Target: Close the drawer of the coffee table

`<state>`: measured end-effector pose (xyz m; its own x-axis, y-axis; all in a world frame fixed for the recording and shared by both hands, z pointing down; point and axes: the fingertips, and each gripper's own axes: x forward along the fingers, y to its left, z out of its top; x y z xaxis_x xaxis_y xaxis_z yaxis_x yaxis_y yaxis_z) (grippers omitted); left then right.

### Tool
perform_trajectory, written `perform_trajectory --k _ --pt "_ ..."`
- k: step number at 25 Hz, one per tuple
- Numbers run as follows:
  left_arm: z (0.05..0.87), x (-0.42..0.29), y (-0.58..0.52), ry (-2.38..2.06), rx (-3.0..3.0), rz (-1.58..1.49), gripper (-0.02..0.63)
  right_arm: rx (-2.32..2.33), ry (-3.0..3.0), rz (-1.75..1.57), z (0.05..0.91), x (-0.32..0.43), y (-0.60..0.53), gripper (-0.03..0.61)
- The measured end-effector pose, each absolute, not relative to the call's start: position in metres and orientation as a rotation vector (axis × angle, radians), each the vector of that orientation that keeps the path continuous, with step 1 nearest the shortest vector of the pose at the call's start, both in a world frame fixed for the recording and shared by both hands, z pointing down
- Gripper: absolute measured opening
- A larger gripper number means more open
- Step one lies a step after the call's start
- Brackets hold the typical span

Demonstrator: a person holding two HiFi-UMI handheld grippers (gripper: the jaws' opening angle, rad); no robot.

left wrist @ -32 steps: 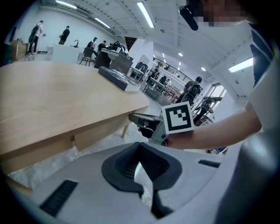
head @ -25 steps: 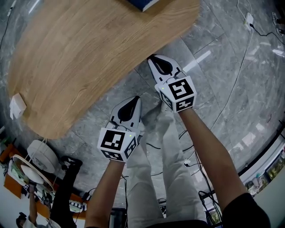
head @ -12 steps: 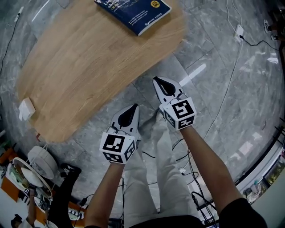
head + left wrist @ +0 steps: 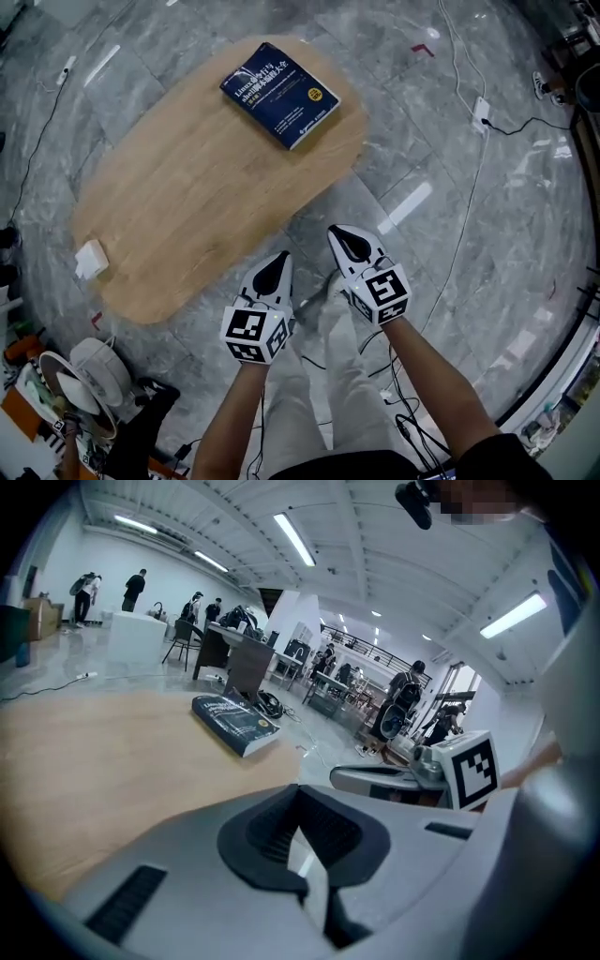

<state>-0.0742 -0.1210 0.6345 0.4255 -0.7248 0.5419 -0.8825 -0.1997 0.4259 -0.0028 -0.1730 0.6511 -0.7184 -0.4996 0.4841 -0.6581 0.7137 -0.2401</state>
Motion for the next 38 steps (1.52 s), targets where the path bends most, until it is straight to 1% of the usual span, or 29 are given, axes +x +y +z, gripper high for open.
perform_trajectory --k 7,13,21,29,38 --pt "0.583 -0.068 -0.117 -1.370 1.996 0.272 0.000 0.843 -2.596 0.545 0.582 -0.007 -0.162 0.018" --pt "0.537 -0.065 -0.108 -1.407 1.952 0.193 0.000 0.836 -2.627 0.526 0.528 -0.013 -0.158 0.018" --pt "0.469 -0.072 -0.120 -1.420 2.069 0.206 0.000 0.820 -2.667 0.474 0.459 -0.022 -0.153 0.018" --pt "0.400 -0.079 -0.122 -1.461 2.160 0.162 0.000 0.765 -2.728 0.360 0.393 -0.031 -0.147 0.018" --pt "0.329 -0.098 -0.130 -1.532 2.290 0.104 0.000 0.677 -2.780 0.213 0.330 -0.059 -0.133 0.018"
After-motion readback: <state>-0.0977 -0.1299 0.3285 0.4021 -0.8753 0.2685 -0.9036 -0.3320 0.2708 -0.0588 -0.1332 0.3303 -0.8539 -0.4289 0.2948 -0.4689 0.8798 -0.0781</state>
